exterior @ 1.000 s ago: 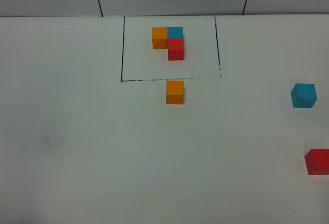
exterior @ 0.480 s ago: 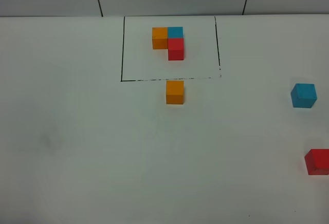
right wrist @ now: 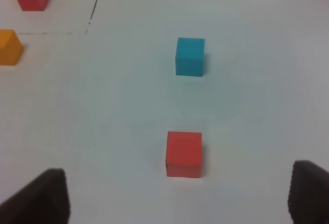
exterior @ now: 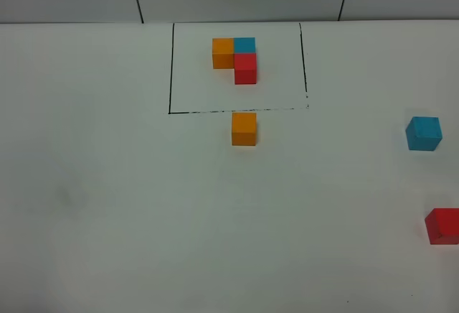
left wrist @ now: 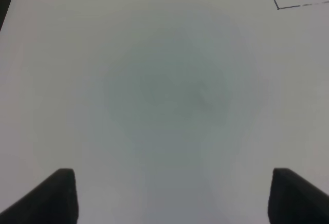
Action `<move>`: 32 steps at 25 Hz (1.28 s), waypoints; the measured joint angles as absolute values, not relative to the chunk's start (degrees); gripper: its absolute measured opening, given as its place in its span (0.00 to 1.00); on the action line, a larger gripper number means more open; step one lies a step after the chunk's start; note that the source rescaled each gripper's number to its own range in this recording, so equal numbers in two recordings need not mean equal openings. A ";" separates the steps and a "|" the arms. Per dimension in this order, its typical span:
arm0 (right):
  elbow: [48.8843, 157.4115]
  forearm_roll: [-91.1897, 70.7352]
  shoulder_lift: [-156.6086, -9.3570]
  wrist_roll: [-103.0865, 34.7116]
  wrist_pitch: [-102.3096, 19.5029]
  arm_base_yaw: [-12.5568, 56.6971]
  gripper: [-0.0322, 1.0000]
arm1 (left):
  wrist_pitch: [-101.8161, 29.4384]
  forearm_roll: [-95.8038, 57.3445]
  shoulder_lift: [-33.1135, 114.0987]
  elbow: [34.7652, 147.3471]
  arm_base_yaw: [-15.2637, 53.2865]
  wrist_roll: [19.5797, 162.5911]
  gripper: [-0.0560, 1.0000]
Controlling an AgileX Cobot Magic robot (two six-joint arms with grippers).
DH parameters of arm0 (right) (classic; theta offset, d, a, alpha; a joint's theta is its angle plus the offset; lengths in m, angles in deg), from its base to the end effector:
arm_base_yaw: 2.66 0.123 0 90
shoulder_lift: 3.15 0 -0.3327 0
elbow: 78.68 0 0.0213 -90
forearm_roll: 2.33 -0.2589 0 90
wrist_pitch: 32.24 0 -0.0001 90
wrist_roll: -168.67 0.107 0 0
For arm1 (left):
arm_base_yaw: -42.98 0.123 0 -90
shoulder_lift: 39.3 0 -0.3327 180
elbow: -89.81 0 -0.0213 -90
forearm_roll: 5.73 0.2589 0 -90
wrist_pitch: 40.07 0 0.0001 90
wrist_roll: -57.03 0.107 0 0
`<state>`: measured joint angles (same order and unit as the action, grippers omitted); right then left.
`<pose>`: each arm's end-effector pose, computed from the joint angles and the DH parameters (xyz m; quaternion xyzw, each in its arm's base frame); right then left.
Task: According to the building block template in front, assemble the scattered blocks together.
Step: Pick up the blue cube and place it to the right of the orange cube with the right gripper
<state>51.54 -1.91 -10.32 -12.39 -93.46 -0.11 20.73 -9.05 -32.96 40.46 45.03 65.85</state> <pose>-0.0304 -0.0020 0.2730 -0.0269 0.8575 0.0030 0.5138 -0.0330 -0.0066 0.2756 0.0515 0.8484 0.0210 0.5264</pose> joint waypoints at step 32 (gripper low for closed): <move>61.83 1.05 -59.12 -9.77 -82.54 -0.11 0.81 | 20.75 -9.05 -32.96 40.46 45.03 65.80 0.91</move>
<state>61.83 1.05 -59.12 -9.77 -82.54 -0.11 20.75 -9.05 -32.96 40.46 45.03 65.80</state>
